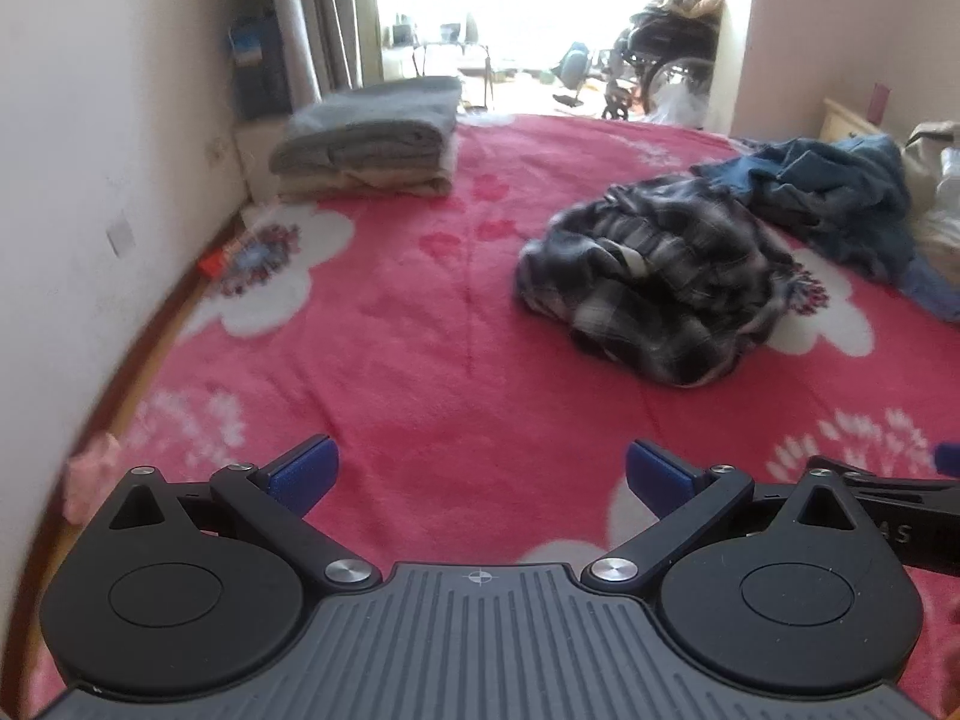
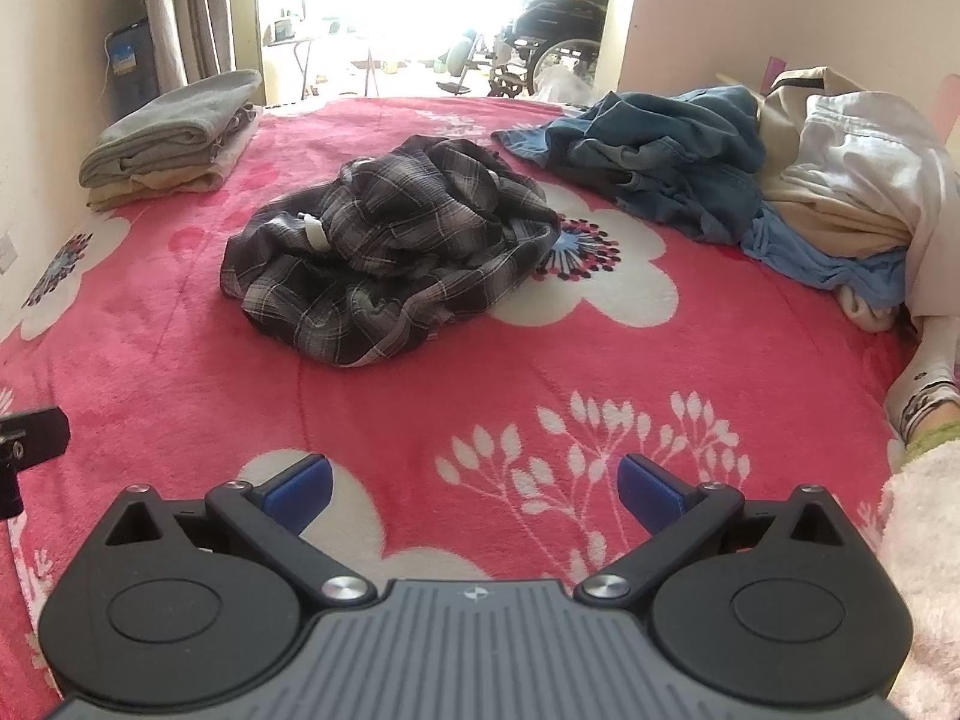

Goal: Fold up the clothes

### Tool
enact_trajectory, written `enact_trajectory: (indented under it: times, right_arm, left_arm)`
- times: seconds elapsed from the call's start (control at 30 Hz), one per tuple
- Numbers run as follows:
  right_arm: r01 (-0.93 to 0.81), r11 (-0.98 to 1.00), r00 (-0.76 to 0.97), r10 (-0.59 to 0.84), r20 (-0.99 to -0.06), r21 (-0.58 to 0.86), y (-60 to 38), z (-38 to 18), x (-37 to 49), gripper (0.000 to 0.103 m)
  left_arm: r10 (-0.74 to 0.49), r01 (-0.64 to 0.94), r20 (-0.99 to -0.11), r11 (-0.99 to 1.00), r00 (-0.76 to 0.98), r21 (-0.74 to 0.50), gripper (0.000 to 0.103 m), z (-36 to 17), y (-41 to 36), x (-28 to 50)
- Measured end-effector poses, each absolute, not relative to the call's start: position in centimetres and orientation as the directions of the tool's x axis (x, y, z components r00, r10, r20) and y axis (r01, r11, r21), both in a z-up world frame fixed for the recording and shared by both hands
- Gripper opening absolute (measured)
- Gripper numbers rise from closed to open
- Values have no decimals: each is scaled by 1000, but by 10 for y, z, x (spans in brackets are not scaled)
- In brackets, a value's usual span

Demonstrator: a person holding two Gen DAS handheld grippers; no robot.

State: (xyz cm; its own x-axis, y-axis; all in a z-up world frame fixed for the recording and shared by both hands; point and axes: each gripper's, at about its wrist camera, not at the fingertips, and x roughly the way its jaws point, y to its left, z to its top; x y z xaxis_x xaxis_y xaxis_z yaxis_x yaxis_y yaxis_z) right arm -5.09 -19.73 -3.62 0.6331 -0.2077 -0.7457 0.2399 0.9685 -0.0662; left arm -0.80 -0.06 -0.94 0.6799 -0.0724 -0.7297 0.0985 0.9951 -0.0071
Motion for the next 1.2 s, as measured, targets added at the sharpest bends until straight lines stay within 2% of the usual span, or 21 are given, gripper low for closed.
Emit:
enact_trajectory:
  times: [0.1, 0.4, 0.83, 1.2]
  right_arm:
    - [243, 968, 629, -209, -749, -66, -199, -38, -51, 103]
    - [247, 967, 626, -211, -750, -66, -201, -40, -51, 103]
    - [258, 964, 641, -215, -737, -57, -207, -36, -53, 103]
    - [259, 965, 640, -213, -738, -54, -206, -36, -53, 103]
  left_arm:
    - [-81, 71, -739, 996, 669, -45, 103, -11, 5, -6]
    - [-76, 69, -731, 997, 678, -40, 103, -6, 4, -9]
    - [19, 42, -739, 997, 674, 64, 103, -9, 0, -8]
    - [32, 33, -749, 997, 662, 71, 103, -10, 1, -6]
